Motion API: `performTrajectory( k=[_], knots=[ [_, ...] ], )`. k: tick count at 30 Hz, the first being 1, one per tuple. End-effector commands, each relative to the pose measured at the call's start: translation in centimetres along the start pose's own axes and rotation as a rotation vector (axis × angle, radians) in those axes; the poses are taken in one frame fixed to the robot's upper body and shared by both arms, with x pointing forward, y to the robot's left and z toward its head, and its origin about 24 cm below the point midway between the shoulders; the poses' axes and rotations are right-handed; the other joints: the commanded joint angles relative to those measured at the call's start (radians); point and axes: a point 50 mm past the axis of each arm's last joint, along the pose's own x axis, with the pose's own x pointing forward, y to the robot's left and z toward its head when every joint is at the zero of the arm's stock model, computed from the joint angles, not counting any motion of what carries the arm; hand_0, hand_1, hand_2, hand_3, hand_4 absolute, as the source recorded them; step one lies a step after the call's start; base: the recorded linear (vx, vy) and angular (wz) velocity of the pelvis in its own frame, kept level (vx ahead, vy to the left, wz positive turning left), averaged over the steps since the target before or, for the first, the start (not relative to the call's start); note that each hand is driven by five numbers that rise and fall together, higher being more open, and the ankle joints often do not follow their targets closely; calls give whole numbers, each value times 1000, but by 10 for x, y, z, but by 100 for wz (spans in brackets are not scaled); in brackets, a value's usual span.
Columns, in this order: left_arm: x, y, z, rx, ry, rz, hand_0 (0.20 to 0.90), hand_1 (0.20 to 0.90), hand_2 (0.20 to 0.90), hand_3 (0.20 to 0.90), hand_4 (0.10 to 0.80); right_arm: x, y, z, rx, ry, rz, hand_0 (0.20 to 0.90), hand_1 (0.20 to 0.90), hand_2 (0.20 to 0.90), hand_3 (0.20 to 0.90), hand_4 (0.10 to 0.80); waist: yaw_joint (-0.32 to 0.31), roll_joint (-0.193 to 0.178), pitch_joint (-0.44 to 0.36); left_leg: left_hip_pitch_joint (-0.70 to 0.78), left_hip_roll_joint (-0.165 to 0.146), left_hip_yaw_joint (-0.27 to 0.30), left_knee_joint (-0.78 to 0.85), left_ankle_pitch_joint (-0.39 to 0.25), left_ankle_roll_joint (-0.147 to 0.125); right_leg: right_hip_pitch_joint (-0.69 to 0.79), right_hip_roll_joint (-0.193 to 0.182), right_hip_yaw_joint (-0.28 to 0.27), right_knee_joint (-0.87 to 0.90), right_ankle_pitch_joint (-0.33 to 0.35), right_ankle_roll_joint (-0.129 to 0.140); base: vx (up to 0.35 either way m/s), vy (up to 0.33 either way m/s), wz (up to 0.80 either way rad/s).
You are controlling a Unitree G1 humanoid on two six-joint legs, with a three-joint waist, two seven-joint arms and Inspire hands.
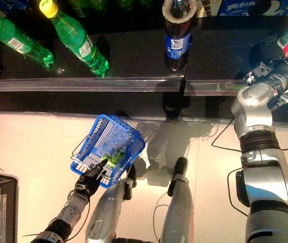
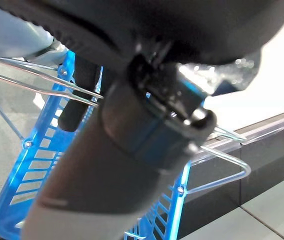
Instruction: Pick up the drink and place into the basket.
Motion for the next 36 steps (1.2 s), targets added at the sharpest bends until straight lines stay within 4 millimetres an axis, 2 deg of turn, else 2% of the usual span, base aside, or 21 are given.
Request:
performTrajectory(
  k=[1,9,17,25,30,32,33,36],
  knots=[
    [-18,42,30,63,-104,42,300,300,300,200,100,26,-14,92,145,-319,-35,300,300,300,200,100,3,11,-19,-51,3,-60,74,48,-10,35,-32,-59,37,-64,14,-49,15,2],
    [-22,47,37,21,-153,46,300,300,300,200,100,9,-17,99,205,-426,41,300,300,300,200,100,-11,-5,-19,-28,10,-52,128,41,-10,76,-32,-70,65,-91,2,-50,33,2],
    [-28,60,43,-37,-206,77,300,300,300,200,100,-26,-30,81,259,-472,194,300,300,300,200,100,-46,-32,-22,32,35,-30,179,29,-11,155,-35,-74,98,-123,-7,-26,45,5],
    [-37,70,49,-96,-298,103,300,300,300,200,100,-80,-40,64,340,-532,424,300,300,300,200,100,-77,-70,-69,95,68,-4,177,37,-25,240,-20,-75,70,-136,-11,-1,39,-4],
    [-42,76,56,-102,-345,122,300,300,300,200,100,-103,-41,61,393,-515,568,300,300,300,200,100,-84,-91,-104,130,89,6,177,41,-36,300,-7,-81,48,-147,-17,42,5,-3],
    [-45,79,59,-106,-366,124,300,300,300,200,100,-118,-40,57,436,-484,684,300,300,300,200,100,-86,-100,-129,153,96,8,170,46,-42,336,0,-81,31,-150,-18,66,9,0],
    [-45,79,59,-106,-366,125,300,300,300,200,100,-118,-40,57,436,-483,684,300,300,300,200,100,-86,-100,-129,155,96,7,169,47,-42,338,0,-81,29,-149,-18,80,13,0],
    [-49,79,61,-111,-397,113,300,300,300,200,100,-148,-31,53,498,-433,915,300,300,300,200,100,-81,-110,-170,199,92,8,131,54,-45,399,9,-80,-19,-144,-14,81,21,-1]
  ],
)
